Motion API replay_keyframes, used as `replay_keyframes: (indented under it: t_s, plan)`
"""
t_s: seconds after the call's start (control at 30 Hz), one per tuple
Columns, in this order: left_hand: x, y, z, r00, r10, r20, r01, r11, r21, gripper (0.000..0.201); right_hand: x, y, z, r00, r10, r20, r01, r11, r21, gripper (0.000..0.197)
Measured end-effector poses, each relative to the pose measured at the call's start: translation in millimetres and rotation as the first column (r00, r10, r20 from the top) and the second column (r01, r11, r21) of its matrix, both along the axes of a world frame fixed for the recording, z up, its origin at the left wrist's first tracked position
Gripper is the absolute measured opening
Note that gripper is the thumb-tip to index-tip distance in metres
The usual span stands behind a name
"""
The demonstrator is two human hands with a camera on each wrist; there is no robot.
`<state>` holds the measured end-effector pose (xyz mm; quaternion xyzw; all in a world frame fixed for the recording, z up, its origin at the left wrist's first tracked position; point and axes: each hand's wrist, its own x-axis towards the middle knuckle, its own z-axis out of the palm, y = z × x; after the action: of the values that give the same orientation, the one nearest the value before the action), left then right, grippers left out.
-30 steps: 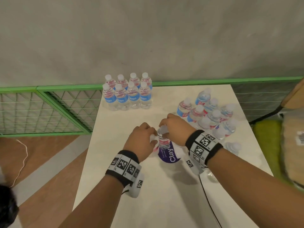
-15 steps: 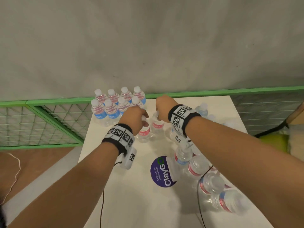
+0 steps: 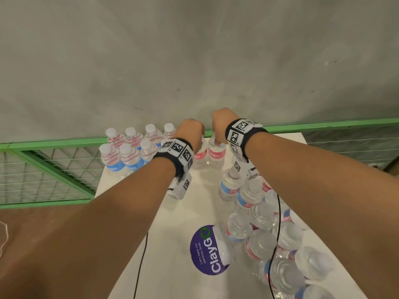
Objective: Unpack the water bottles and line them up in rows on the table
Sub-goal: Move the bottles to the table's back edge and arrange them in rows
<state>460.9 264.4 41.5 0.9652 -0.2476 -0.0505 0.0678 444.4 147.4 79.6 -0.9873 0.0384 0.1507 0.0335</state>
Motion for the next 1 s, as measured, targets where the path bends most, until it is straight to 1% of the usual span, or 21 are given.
replay_keyframes:
  t_s: [0.13, 0.23, 0.27, 0.33, 0.37, 0.43, 0.47, 0.53, 0.6, 0.67, 0.73, 0.77, 0.8, 0.9, 1.0]
  plan:
    - [18.1, -1.0, 4.2, 1.0, 0.026, -0.001, -0.026, 1.0, 0.004, 0.039, 13.2, -0.9, -6.4, 0.999, 0.016, 0.049, -0.017, 1.0, 0.023, 0.032]
    - [26.3, 2.1, 4.1, 0.999, 0.054, -0.005, -0.054, 0.998, 0.01, 0.044, 20.1, 0.5, -9.4, 0.996, 0.012, 0.085, -0.016, 0.999, 0.049, 0.013]
    - [29.0, 4.1, 2.8, 0.998, 0.06, -0.008, -0.059, 0.998, 0.002, 0.045, 21.4, 0.0, -10.1, 0.995, 0.014, 0.095, -0.019, 0.998, 0.055, 0.012]
    - [34.7, 8.4, 1.0, 0.997, 0.07, -0.023, -0.071, 0.997, -0.034, 0.047, 23.1, -1.6, -12.1, 0.995, 0.015, 0.098, -0.021, 0.998, 0.064, 0.021]
    - [37.5, 9.8, 0.8, 0.996, 0.078, -0.036, -0.08, 0.995, -0.053, 0.048, 23.1, -1.6, -12.8, 0.996, 0.015, 0.091, -0.022, 0.997, 0.073, 0.022]
    - [41.6, 11.8, 2.3, 0.993, 0.105, -0.055, -0.11, 0.991, -0.08, 0.047, 23.4, -1.6, -13.3, 0.998, 0.009, 0.067, -0.014, 0.997, 0.07, 0.016]
    - [42.9, 11.8, 3.2, 0.991, 0.123, -0.046, -0.127, 0.988, -0.09, 0.043, 24.9, -2.3, -14.2, 0.998, -0.002, 0.069, -0.003, 0.997, 0.074, 0.02]
    - [42.0, 8.6, 4.8, 0.989, 0.145, -0.004, -0.145, 0.988, -0.049, 0.034, 27.2, -3.9, -14.8, 0.998, -0.013, 0.063, 0.008, 0.997, 0.071, 0.037]
    - [41.0, 6.5, 2.7, 0.988, 0.153, 0.014, -0.153, 0.988, 0.008, 0.039, 28.3, -3.0, -16.1, 0.998, -0.019, 0.064, 0.013, 0.996, 0.087, 0.041]
    - [42.0, 8.0, 0.4, 0.987, 0.162, 0.0, -0.162, 0.987, 0.012, 0.038, 28.2, -0.6, -18.0, 0.997, -0.02, 0.07, 0.014, 0.997, 0.077, 0.034]
    - [44.4, 11.5, 1.5, 0.988, 0.149, -0.032, -0.15, 0.989, -0.006, 0.03, 26.6, 2.1, -16.7, 0.997, -0.012, 0.077, 0.008, 0.999, 0.054, 0.013]
    - [44.9, 13.0, 2.7, 0.99, 0.132, -0.051, -0.133, 0.991, -0.024, 0.026, 27.7, 1.3, -18.2, 0.997, -0.011, 0.081, 0.007, 0.999, 0.05, 0.012]
    - [45.5, 14.6, 3.0, 0.991, 0.111, -0.07, -0.115, 0.992, -0.044, 0.025, 28.2, 0.2, -19.2, 0.997, -0.003, 0.081, 0.0, 0.999, 0.04, 0.018]
    - [43.7, 16.8, 6.2, 0.993, 0.074, -0.096, -0.08, 0.994, -0.069, 0.037, 28.5, -0.4, -20.5, 0.997, -0.011, 0.074, 0.008, 0.999, 0.043, 0.025]
    - [43.5, 16.6, 3.6, 0.99, 0.118, -0.076, -0.126, 0.986, -0.106, 0.045, 27.3, 1.8, -21.2, 0.997, -0.005, 0.082, 0.001, 0.999, 0.043, 0.023]
